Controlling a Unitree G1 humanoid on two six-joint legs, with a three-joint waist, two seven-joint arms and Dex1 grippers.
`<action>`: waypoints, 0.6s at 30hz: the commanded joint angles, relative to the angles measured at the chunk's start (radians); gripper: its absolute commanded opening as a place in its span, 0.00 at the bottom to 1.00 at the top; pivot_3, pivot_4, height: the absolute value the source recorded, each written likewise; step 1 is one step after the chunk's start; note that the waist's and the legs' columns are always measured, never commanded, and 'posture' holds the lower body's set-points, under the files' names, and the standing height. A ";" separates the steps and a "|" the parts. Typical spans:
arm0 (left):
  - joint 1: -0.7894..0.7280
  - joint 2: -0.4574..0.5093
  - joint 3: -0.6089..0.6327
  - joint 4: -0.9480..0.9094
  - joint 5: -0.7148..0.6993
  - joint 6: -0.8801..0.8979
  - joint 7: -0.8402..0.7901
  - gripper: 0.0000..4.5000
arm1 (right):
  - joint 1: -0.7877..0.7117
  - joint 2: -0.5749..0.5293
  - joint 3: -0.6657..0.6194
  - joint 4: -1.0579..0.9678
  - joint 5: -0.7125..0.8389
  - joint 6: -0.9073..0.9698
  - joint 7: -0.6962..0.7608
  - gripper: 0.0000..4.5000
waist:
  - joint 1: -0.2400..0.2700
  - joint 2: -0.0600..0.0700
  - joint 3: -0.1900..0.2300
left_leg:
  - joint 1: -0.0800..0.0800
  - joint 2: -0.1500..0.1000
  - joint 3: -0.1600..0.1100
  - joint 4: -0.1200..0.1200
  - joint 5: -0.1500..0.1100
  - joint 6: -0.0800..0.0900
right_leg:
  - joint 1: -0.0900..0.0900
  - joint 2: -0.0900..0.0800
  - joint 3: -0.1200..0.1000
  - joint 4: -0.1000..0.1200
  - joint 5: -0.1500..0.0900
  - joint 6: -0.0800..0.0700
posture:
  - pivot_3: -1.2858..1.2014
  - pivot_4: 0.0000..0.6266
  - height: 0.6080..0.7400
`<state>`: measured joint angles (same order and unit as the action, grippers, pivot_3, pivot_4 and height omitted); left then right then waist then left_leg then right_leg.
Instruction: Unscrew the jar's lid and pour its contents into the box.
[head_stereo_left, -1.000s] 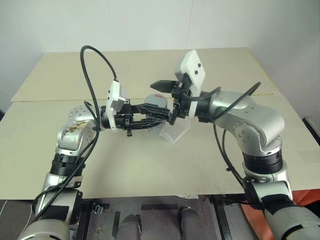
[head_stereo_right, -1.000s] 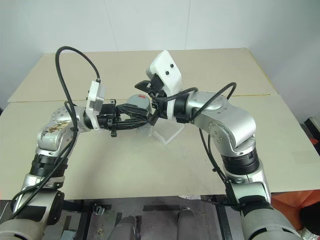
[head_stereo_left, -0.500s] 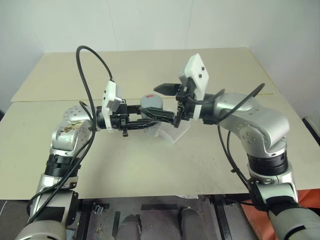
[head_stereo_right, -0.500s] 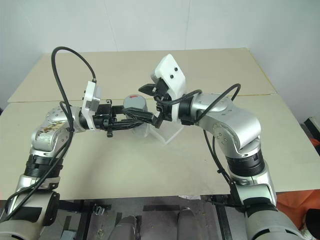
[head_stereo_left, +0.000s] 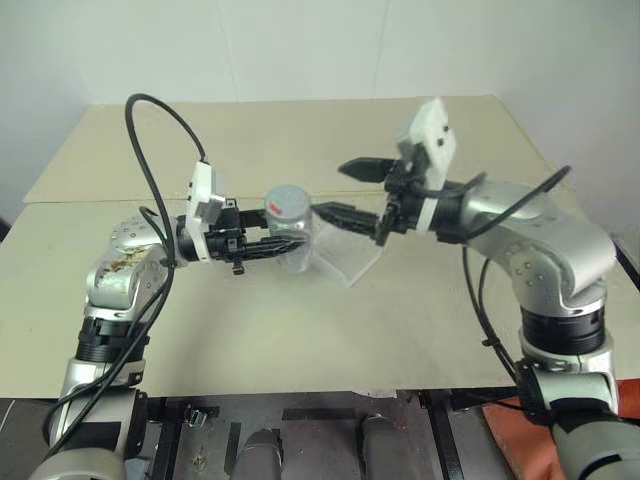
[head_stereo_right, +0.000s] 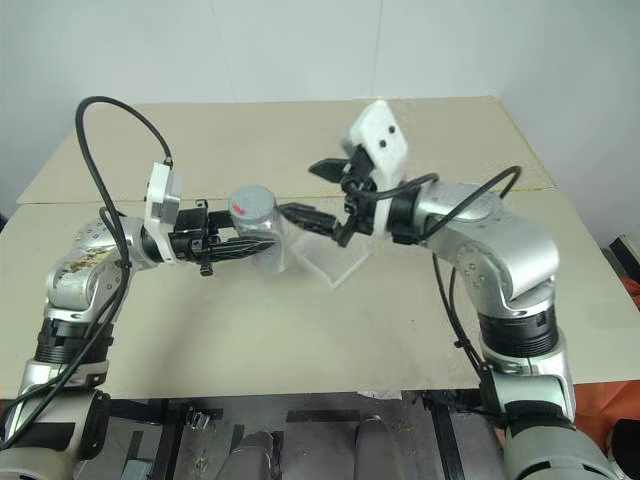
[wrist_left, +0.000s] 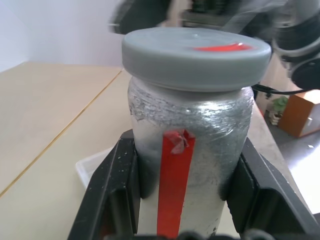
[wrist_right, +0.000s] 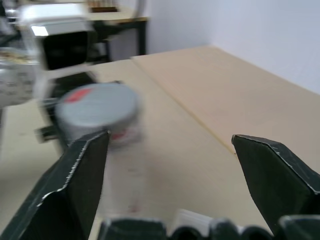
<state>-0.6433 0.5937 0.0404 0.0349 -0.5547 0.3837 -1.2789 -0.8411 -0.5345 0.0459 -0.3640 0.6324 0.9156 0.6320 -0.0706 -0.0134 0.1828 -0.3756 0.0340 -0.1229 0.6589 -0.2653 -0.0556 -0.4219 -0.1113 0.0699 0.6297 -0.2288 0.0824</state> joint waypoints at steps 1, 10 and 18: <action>0.004 0.005 0.018 -0.033 -0.023 -0.013 -0.007 0.42 | 0.012 -0.012 -0.032 -0.058 0.022 -0.017 0.016 0.99 | -0.002 0.000 0.000 | 0.000 0.000 0.000 0.000 0.000 0.000 | 0.000 0.000 0.000 0.000 0.000 0.000 | 0.52 0.24 1.00; -0.025 -0.034 -0.006 0.019 0.013 -0.049 0.013 0.42 | 0.067 -0.073 -0.054 -0.147 0.092 -0.018 0.099 0.99 | 0.003 0.000 0.000 | 0.000 0.000 0.000 0.000 0.000 0.000 | 0.000 0.000 0.000 -0.001 0.000 0.000 | 0.52 0.24 1.00; -0.055 -0.066 -0.031 0.054 0.025 -0.066 0.005 0.42 | -0.016 0.001 0.030 -0.111 0.043 -0.012 0.023 0.99 | 0.000 0.000 0.000 | 0.000 0.000 0.000 0.000 0.000 0.000 | 0.000 0.000 0.000 0.000 0.000 0.000 | 0.52 0.24 1.00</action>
<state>-0.6674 0.5299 0.0041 0.1005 -0.5284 0.3360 -1.2693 -0.8338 -0.5409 0.0645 -0.4750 0.6925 0.9163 0.6709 -0.0708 -0.0134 0.1828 -0.3755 0.0340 -0.1228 0.6590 -0.2653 -0.0555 -0.4217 -0.1112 0.0699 0.6294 -0.2288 0.0823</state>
